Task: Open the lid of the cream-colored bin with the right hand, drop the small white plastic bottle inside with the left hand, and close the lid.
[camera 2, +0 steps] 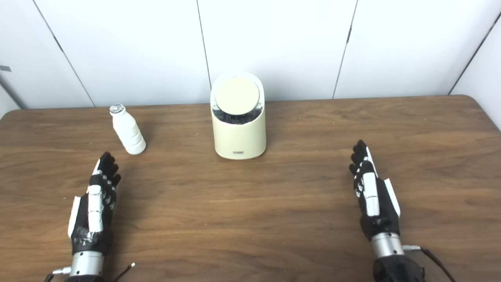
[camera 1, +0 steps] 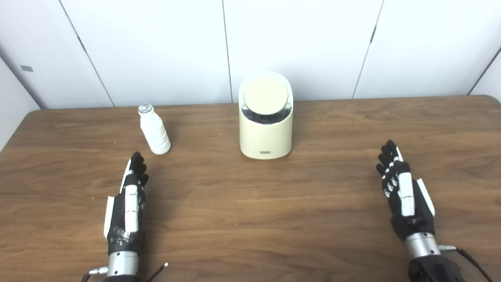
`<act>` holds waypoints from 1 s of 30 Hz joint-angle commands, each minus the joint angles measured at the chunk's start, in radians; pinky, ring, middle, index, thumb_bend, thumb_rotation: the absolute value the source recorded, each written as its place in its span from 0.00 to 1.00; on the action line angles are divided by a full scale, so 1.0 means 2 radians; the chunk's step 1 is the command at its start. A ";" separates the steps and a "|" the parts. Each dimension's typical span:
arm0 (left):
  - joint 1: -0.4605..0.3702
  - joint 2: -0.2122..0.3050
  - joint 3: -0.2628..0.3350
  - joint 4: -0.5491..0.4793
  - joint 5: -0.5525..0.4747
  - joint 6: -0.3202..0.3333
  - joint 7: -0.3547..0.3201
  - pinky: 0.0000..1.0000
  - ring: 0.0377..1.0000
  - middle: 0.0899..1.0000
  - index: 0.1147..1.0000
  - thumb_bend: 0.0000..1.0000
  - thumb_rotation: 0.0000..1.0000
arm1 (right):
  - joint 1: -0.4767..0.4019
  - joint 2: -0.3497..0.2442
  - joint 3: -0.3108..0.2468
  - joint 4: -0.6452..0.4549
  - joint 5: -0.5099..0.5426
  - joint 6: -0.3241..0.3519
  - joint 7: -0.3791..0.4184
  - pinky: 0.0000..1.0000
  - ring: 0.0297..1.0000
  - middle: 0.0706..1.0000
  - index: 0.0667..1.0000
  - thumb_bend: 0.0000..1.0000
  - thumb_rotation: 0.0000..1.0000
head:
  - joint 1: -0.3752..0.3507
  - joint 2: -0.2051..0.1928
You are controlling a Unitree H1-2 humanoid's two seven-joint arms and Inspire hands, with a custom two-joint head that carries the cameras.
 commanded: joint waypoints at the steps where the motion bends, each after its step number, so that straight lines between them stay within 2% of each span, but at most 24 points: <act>1: 0.002 0.000 -0.004 0.020 0.000 -0.009 -0.005 1.00 1.00 1.00 1.00 0.52 0.97 | 0.003 -0.006 -0.003 0.006 0.000 -0.019 0.002 1.00 1.00 1.00 1.00 0.65 1.00 | -0.002 0.000; 3: 0.002 0.001 -0.004 0.019 -0.001 -0.008 -0.005 1.00 1.00 1.00 1.00 0.49 0.99 | 0.003 -0.005 -0.003 0.007 0.000 -0.020 0.002 1.00 1.00 1.00 1.00 0.66 1.00 | -0.002 0.001; 15: 0.002 -0.001 -0.003 0.022 0.008 -0.012 0.000 1.00 1.00 0.99 0.99 0.54 0.98 | 0.002 -0.004 -0.005 0.002 0.007 -0.015 0.001 1.00 1.00 1.00 0.99 0.66 1.00 | 0.001 0.002; 21: 0.003 0.002 -0.003 0.019 0.005 -0.011 -0.003 1.00 1.00 1.00 1.00 0.51 0.99 | 0.002 -0.005 -0.004 -0.002 -0.006 -0.012 -0.005 1.00 1.00 0.99 0.99 0.67 1.00 | -0.011 0.002; 26: 0.002 0.001 -0.003 0.023 0.007 -0.016 -0.003 1.00 1.00 1.00 1.00 0.52 0.98 | -0.011 -0.008 -0.003 -0.014 -0.025 -0.001 -0.014 1.00 1.00 0.99 0.98 0.73 0.90 | -0.017 0.000; 30: 0.002 0.000 -0.003 0.026 0.008 -0.020 -0.002 1.00 1.00 1.00 0.99 0.52 0.98 | -0.035 -0.022 0.008 -0.032 -0.065 0.022 -0.017 1.00 0.98 0.98 0.97 0.76 0.88 | -0.019 -0.001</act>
